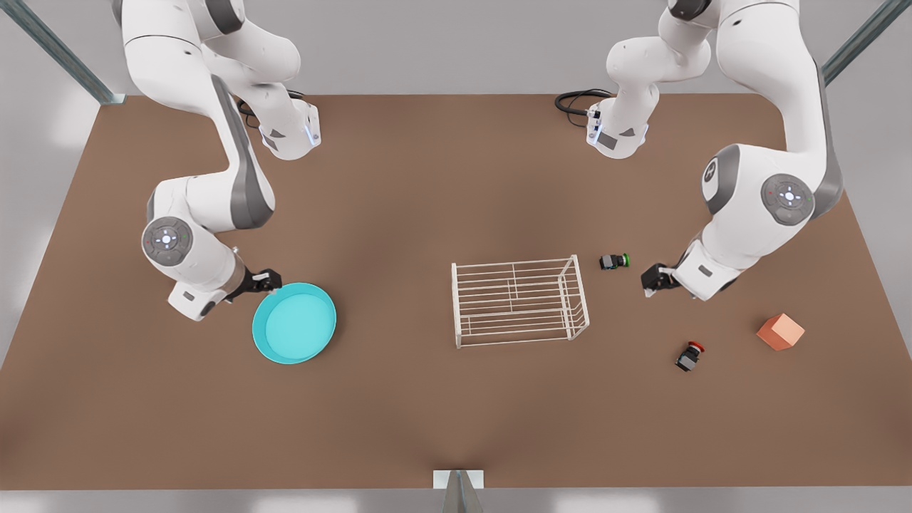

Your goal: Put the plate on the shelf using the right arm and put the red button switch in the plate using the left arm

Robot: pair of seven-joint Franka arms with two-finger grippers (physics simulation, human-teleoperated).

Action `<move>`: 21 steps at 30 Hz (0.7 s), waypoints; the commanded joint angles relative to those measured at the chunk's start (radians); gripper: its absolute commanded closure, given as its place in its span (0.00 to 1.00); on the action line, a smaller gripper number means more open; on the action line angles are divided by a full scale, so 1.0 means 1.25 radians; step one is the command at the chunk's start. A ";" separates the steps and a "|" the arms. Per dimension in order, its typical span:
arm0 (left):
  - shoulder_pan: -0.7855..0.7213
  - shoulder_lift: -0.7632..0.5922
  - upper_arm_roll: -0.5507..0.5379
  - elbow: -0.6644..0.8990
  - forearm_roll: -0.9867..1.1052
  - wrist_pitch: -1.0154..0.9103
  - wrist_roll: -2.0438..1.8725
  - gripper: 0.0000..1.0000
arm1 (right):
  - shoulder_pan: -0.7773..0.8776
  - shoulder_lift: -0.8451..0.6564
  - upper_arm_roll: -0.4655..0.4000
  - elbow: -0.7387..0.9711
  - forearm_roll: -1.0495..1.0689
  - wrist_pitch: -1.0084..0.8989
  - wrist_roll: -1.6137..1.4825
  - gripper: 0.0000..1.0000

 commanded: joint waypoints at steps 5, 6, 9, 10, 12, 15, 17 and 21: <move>-0.034 0.024 0.001 0.003 0.101 0.029 -0.054 0.00 | -0.043 0.032 -0.007 -0.002 0.016 0.014 0.000 0.00; -0.035 0.027 0.001 0.004 0.100 0.045 -0.030 0.00 | -0.103 0.078 -0.006 -0.001 0.091 0.038 -0.033 0.00; -0.061 0.048 0.001 0.005 0.089 0.048 0.146 0.00 | -0.158 0.161 -0.007 0.002 0.114 0.073 -0.125 0.00; -0.063 0.087 0.001 0.008 0.096 0.058 0.137 0.00 | -0.184 0.179 -0.006 0.003 0.118 0.092 -0.134 0.00; -0.037 0.094 0.006 0.003 0.033 0.088 0.146 0.00 | -0.202 0.229 -0.004 0.004 0.154 0.130 -0.181 0.00; -0.024 0.099 0.006 0.003 0.042 0.088 0.336 0.00 | -0.198 0.289 -0.004 0.004 0.168 0.187 -0.186 0.00; -0.019 0.105 0.006 0.005 0.101 0.090 0.540 0.00 | -0.194 0.298 -0.002 0.004 0.172 0.187 -0.155 0.00; -0.010 0.135 0.007 0.003 0.110 0.142 0.552 0.00 | -0.174 0.318 0.001 -0.008 0.144 0.222 -0.190 0.00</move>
